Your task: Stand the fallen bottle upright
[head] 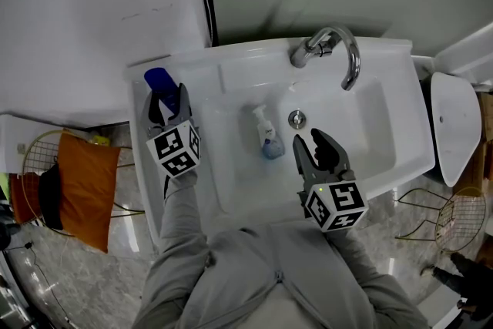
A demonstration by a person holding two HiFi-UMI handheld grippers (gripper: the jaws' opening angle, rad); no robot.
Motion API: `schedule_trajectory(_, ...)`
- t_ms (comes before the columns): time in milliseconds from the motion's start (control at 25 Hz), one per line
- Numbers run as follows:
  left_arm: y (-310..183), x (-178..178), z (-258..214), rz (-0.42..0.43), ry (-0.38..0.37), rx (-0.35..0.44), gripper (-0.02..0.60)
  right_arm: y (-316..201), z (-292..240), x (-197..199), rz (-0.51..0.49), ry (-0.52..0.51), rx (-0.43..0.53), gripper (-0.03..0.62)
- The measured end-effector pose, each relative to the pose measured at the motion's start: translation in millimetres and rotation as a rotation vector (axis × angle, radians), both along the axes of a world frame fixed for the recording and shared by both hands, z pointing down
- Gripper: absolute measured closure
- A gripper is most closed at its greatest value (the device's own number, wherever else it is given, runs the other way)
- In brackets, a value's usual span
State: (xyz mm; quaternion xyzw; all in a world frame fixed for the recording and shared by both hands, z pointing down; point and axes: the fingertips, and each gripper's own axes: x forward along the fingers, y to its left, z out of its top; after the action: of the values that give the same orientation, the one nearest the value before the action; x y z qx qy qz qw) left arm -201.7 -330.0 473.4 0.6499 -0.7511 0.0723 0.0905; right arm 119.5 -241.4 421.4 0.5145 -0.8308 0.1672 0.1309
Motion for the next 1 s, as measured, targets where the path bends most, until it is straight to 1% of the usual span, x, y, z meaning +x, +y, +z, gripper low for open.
schedule_trajectory(120, 3, 2, 0, 0.000, -0.012, -0.001, 0.259, 1, 0, -2, -0.003, -0.002, 0.003, 0.441)
schedule_trajectory(280, 9, 2, 1, -0.015, -0.004, 0.002, 0.259, 4, 0, -3, -0.011, -0.004, 0.006, 0.441)
schedule_trajectory(560, 16, 7, 3, -0.013, -0.027, -0.020, 0.259, 8, -1, -3, -0.012, -0.012, 0.011, 0.441)
schedule_trajectory(760, 25, 8, 4, -0.020, -0.022, -0.028, 0.259, 12, -3, -3, -0.015, -0.017, 0.019, 0.441)
schedule_trajectory(1000, 26, 12, 8, -0.008, -0.028, -0.048, 0.259, 15, -5, -3, -0.017, -0.020, 0.025, 0.441)
